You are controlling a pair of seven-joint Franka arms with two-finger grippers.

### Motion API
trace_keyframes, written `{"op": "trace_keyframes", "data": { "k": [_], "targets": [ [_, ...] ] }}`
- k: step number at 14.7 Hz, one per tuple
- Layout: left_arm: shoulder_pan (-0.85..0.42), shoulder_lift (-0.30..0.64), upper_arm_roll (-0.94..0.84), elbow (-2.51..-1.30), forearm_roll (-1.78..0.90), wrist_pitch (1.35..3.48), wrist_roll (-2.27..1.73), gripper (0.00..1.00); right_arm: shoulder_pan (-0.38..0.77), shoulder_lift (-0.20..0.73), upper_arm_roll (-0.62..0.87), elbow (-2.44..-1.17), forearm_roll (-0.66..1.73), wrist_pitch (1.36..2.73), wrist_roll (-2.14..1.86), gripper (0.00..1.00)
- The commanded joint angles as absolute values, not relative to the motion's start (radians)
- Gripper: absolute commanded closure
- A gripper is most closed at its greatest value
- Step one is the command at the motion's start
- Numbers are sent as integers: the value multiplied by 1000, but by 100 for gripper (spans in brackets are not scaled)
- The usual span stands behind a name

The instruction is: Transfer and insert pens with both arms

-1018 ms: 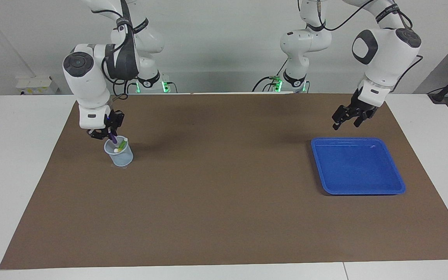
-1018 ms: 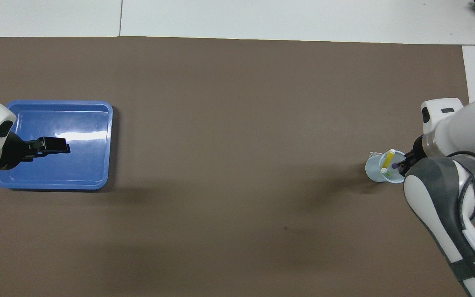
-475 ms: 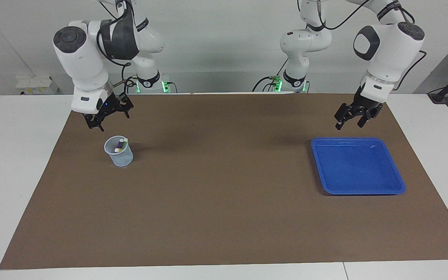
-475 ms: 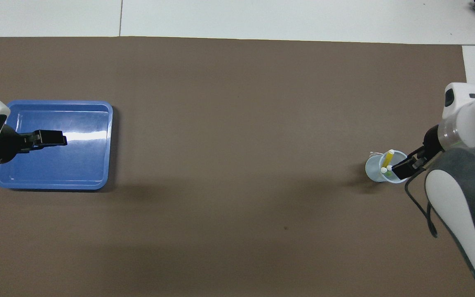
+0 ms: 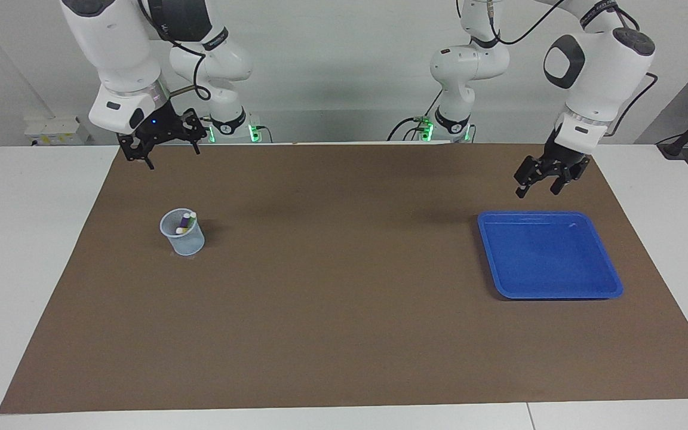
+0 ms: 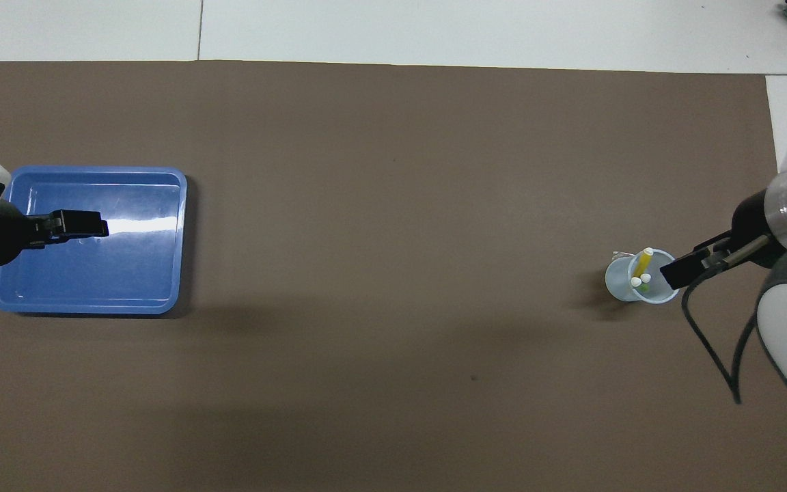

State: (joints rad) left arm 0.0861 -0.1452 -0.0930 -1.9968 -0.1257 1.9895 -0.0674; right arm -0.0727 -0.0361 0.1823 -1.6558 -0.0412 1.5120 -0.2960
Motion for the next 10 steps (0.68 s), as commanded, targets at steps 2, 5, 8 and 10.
{"op": "trace_keyframes", "data": {
  "k": [2, 5, 8, 10],
  "targets": [
    [78, -77, -84, -1797, -98, 1795, -61, 0, 55, -2, 75, -1632, -6, 1528, -224, 0],
    [31, -74, -71, -1744, 0, 1747, -49, 0, 61, 3, 74, -1652, -5, 1563, -212, 0],
    [8, -54, -60, -1681, 41, 1694, 12, 0, 72, 0, 75, -1663, -6, 1562, -183, 0],
    [6, -49, -57, -1637, 41, 1652, 37, 0, 74, 3, 71, -1654, -6, 1562, -183, 0]
  ]
}}
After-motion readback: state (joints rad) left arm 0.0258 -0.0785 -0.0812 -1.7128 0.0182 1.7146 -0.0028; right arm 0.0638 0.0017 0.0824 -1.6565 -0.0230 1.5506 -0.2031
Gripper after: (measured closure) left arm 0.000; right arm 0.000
